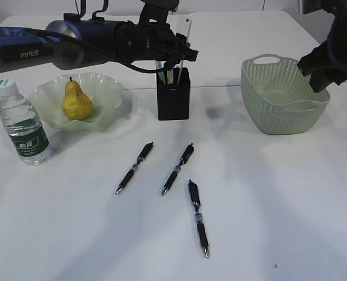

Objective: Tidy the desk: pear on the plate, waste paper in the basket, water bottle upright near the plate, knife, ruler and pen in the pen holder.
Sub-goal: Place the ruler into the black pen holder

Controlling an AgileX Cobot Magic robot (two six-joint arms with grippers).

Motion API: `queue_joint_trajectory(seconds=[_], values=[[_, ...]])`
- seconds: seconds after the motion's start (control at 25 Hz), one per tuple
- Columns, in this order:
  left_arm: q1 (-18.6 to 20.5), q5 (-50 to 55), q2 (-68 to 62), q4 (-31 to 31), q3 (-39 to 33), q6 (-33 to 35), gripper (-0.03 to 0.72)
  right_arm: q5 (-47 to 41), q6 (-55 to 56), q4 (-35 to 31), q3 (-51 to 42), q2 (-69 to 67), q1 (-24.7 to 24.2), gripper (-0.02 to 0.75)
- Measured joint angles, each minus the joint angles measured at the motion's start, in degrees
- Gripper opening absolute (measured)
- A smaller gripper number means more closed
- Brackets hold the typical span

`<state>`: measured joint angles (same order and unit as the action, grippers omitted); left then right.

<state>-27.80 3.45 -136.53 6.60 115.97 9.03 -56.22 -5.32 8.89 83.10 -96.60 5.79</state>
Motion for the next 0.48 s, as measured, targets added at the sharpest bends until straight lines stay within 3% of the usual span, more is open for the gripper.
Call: queue_joint_trajectory(seconds=[0.48], values=[[0.0, 1.8, 0.0, 1.6, 0.0, 0.0, 0.353, 0.1, 0.0, 0.0, 0.0, 0.0, 0.0, 0.352]])
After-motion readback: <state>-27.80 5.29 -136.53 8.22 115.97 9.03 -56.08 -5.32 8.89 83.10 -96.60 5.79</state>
